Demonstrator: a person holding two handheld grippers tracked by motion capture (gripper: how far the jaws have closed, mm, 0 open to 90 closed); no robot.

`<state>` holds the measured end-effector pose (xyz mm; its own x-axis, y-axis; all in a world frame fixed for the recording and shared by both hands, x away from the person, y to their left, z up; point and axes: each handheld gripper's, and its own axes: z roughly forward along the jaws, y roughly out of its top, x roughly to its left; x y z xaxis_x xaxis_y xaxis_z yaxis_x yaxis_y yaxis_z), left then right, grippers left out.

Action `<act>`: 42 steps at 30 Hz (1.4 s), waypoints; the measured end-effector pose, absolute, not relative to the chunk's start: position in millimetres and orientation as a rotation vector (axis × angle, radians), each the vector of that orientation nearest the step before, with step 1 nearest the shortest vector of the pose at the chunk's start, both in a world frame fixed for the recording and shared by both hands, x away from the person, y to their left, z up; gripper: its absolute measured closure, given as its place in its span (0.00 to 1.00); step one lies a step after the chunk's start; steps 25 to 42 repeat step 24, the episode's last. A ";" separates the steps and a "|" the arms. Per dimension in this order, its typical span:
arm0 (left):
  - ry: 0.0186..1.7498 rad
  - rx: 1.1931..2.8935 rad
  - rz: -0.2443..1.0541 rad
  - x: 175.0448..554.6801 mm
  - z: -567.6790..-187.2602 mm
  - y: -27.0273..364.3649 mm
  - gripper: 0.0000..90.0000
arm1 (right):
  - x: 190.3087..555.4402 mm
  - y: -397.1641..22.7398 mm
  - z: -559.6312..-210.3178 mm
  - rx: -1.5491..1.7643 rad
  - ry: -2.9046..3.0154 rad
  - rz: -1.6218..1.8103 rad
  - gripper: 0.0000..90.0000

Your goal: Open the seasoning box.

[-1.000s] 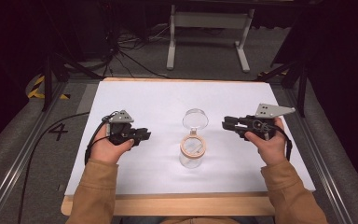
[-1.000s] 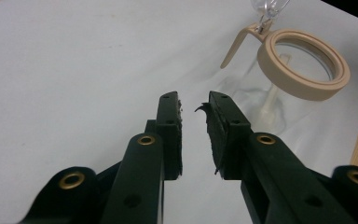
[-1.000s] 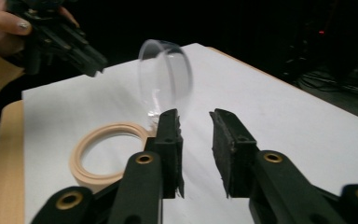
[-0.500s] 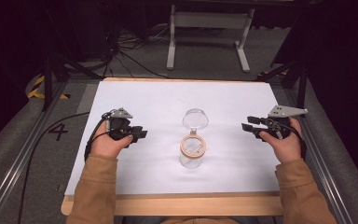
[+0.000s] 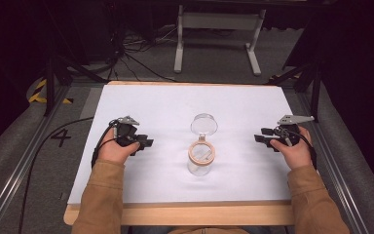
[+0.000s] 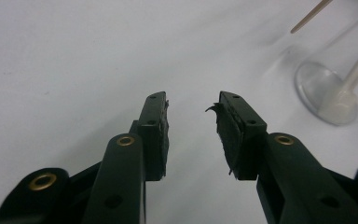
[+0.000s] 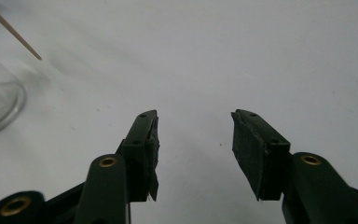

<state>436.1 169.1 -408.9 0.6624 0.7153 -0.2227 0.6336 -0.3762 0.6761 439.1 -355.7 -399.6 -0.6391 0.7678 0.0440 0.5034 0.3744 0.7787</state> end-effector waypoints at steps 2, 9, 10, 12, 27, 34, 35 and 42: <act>1.044 2.126 0.142 437.4 -412.2 168.8 0.70 | 440.7 -356.2 -404.2 1.132 2.321 1.115 0.57; 1.047 2.145 0.119 438.8 -416.8 166.6 0.69 | 446.8 -352.7 -433.0 1.209 2.312 1.133 0.57; 1.047 2.145 0.119 438.8 -416.8 166.6 0.69 | 446.8 -352.7 -433.0 1.209 2.312 1.133 0.57; 1.039 2.136 0.114 438.8 -416.7 165.7 0.69 | 447.6 -350.7 -437.6 1.201 2.314 1.122 0.57; 1.022 2.133 0.115 438.6 -415.7 163.4 0.67 | 446.8 -348.5 -436.4 1.183 2.308 1.131 0.55; 1.022 2.133 0.115 438.6 -415.7 163.4 0.67 | 446.8 -348.5 -436.4 1.183 2.308 1.131 0.55; 1.022 2.133 0.115 438.6 -415.7 163.4 0.67 | 446.8 -348.5 -436.4 1.183 2.308 1.131 0.55; 1.022 2.133 0.115 438.6 -415.7 163.4 0.67 | 446.8 -348.5 -436.4 1.183 2.308 1.131 0.55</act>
